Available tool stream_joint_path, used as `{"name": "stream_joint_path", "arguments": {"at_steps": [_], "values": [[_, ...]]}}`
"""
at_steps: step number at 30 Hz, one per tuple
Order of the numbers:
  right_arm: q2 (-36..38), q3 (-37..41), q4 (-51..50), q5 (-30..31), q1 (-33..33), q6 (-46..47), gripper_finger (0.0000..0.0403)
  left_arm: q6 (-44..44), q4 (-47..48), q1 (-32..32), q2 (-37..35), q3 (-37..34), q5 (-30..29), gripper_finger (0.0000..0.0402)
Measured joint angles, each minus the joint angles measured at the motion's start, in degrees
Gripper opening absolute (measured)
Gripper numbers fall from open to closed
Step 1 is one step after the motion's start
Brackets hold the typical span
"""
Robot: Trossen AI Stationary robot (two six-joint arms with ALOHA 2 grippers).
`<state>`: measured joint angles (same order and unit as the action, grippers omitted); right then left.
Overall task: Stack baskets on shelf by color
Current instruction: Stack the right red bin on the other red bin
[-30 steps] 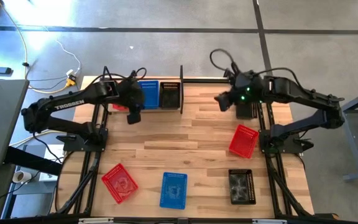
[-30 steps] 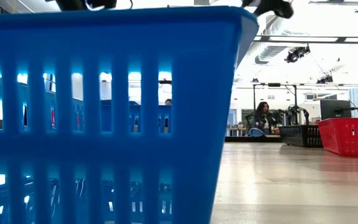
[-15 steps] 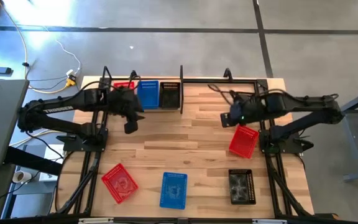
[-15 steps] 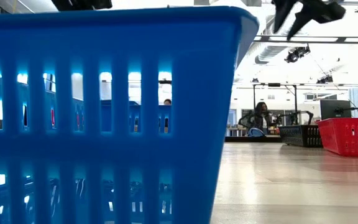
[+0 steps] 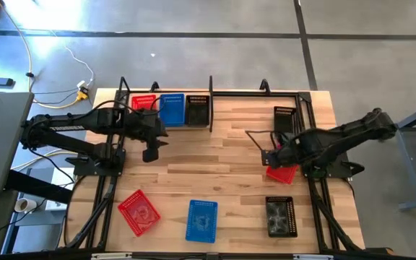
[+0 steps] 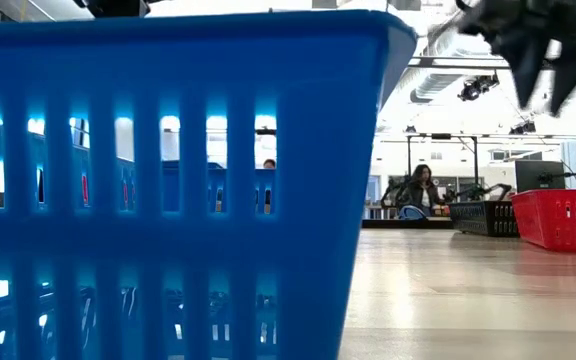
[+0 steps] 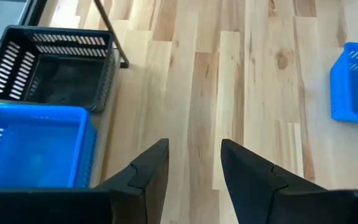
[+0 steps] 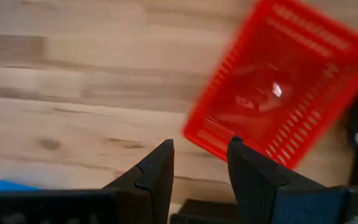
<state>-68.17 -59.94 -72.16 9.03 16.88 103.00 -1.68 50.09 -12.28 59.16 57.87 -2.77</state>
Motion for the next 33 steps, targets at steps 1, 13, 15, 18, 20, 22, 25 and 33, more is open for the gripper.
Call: {"name": "stream_joint_path", "arguments": {"at_steps": [1,13,15,18,20,22,25,33], "values": [[-0.02,1.25,-0.02,-0.90,0.84,2.38,0.0134,0.00,0.00,0.22,0.00,0.00,-0.01,0.0138],[-0.02,10.60,0.17,-4.86,10.63,23.18,0.0134,0.00,-0.02,3.04,0.00,0.00,-0.02,0.0136],[0.01,11.31,-0.04,-4.54,11.77,25.82,0.0134,-0.01,-0.02,3.38,0.00,0.00,-0.02,0.0136],[-0.01,12.55,0.10,-5.62,12.68,27.26,0.0134,0.00,-0.07,3.68,0.02,0.00,-0.02,0.0136],[-0.04,13.34,0.37,-6.29,12.95,27.57,0.0134,0.00,-0.11,3.77,0.02,0.00,-0.02,0.0136],[-0.04,13.94,0.37,-6.36,12.97,27.58,0.0134,0.00,-0.11,3.77,0.02,0.00,-0.02,0.0136],[-0.04,14.87,0.41,-6.38,12.95,27.62,0.0134,0.00,-0.14,3.77,0.02,0.00,-0.02,0.0136],[-0.04,18.71,2.60,-8.00,12.76,28.13,0.0134,-0.02,-0.15,3.77,0.02,0.00,-0.02,0.0136]]}}
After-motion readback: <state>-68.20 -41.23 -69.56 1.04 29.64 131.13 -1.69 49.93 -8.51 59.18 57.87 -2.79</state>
